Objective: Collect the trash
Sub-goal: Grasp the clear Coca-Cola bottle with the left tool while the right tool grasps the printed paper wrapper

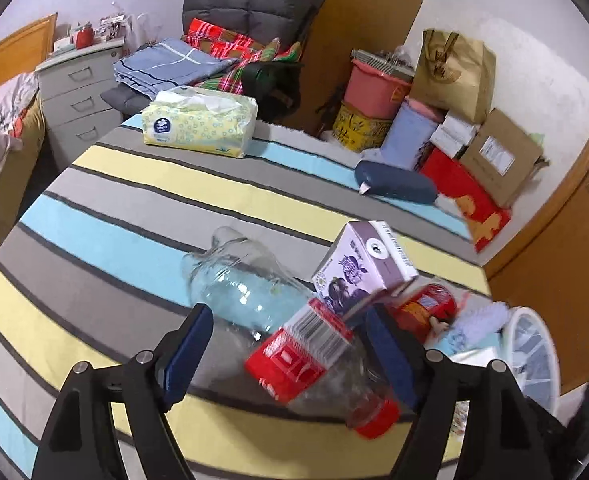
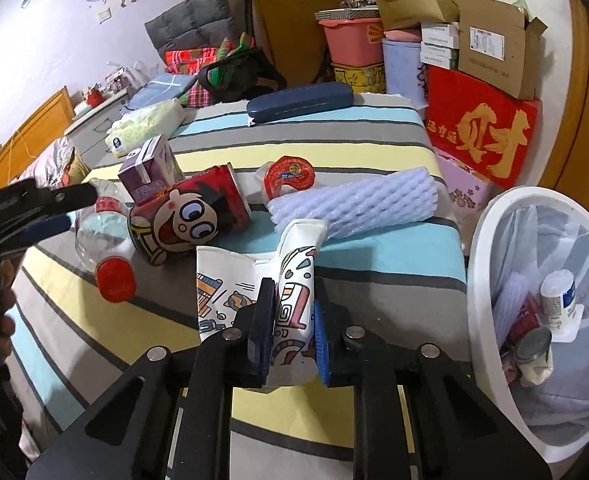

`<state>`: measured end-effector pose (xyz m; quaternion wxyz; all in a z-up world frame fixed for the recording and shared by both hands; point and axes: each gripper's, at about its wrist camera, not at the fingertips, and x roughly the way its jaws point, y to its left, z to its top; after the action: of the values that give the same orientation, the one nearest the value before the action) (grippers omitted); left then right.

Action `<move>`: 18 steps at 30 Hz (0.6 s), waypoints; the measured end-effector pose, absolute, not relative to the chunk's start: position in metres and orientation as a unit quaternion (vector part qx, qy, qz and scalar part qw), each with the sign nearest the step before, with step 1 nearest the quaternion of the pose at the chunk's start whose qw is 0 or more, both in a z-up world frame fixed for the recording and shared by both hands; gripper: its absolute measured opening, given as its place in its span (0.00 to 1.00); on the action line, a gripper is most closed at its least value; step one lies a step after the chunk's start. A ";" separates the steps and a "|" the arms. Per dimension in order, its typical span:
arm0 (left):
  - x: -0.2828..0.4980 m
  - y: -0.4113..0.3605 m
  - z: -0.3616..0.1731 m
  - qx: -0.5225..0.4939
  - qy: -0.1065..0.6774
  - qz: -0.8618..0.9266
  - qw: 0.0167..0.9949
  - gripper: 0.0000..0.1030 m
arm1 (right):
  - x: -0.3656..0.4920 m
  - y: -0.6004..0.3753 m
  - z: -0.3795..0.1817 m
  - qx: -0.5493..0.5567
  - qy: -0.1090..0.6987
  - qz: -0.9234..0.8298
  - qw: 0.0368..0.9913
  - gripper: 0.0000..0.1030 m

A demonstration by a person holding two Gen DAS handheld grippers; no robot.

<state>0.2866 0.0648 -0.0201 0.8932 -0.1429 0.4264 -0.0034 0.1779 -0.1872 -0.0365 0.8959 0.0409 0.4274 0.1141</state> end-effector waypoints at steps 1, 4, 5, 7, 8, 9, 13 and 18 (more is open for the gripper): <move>0.290 0.062 -0.023 -0.139 0.434 0.001 0.890 0.76 | 0.179 -0.188 -0.036 0.043 0.428 0.113 0.896 0.18; 0.295 0.056 -0.035 -0.142 0.447 -0.002 0.883 0.76 | 0.179 -0.190 -0.037 0.044 0.427 0.111 0.896 0.18; 0.295 0.054 -0.038 -0.141 0.449 -0.003 0.882 0.76 | 0.180 -0.191 -0.037 0.045 0.427 0.110 0.897 0.18; 0.297 0.048 -0.045 -0.123 0.459 -0.001 0.880 0.76 | 0.181 -0.190 -0.038 0.048 0.427 0.111 0.896 0.18; 0.297 0.046 -0.049 -0.112 0.465 0.001 0.878 0.76 | 0.180 -0.190 -0.038 0.048 0.427 0.111 0.896 0.18; 0.295 0.046 -0.051 -0.107 0.469 0.004 0.877 0.76 | 0.180 -0.190 -0.038 0.049 0.426 0.112 0.896 0.18; 0.288 0.053 -0.050 -0.099 0.457 0.013 0.884 0.76 | 0.179 -0.190 -0.039 0.051 0.426 0.114 0.896 0.18; 0.288 0.058 -0.038 -0.094 0.429 0.002 0.899 0.76 | 0.177 -0.190 -0.038 0.052 0.424 0.114 0.897 0.18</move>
<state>0.2883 0.0578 -0.0378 0.8986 -0.0941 0.4286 0.0017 0.1771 -0.1900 -0.0378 0.8970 0.0515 0.4242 0.1136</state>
